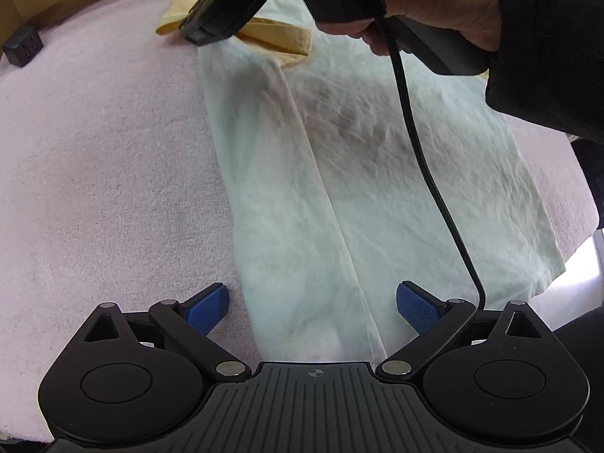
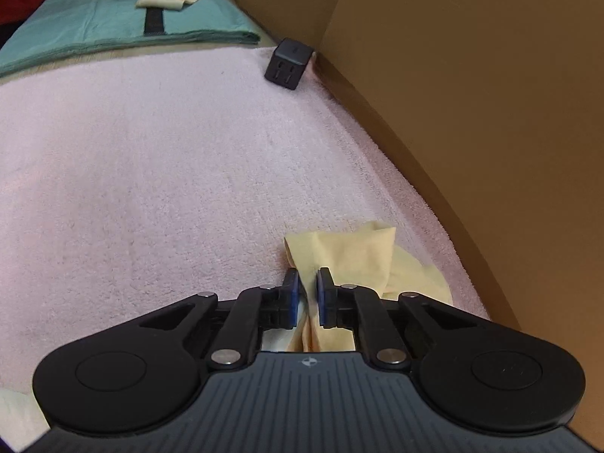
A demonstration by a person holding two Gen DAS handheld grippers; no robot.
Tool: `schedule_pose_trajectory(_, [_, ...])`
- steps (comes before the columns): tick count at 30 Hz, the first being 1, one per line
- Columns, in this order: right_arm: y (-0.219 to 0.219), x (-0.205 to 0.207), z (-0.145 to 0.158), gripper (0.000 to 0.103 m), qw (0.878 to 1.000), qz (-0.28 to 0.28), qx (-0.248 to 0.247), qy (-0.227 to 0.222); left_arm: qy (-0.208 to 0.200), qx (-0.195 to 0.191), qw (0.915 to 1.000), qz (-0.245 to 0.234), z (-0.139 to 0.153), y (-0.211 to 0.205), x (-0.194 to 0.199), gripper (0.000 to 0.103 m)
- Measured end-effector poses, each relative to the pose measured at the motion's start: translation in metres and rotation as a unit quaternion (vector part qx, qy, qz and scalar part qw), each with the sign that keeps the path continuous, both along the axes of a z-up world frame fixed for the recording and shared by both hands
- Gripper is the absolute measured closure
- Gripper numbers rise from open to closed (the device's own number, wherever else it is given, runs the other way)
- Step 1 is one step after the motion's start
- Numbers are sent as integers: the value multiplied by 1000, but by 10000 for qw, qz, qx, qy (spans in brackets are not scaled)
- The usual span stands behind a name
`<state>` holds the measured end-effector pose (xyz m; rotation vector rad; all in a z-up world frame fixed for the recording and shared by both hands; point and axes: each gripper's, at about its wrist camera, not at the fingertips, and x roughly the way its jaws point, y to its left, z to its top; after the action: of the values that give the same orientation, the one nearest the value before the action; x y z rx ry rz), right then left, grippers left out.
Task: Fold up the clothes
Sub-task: 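Open the left gripper while the right gripper releases the yellow sleeve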
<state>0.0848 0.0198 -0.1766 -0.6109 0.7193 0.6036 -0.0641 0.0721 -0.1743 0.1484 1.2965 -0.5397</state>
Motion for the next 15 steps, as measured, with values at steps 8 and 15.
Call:
schedule_pose_trajectory(8, [-86, 16, 16, 92, 9355, -2161, 2546, 1156, 10, 0, 10000, -72, -2, 1, -1, 1])
schedule_pose_trajectory(15, [-144, 15, 8, 93, 8567, -3211, 3709, 1591, 1, 49, 9999, -126, -3, -1, -3, 0])
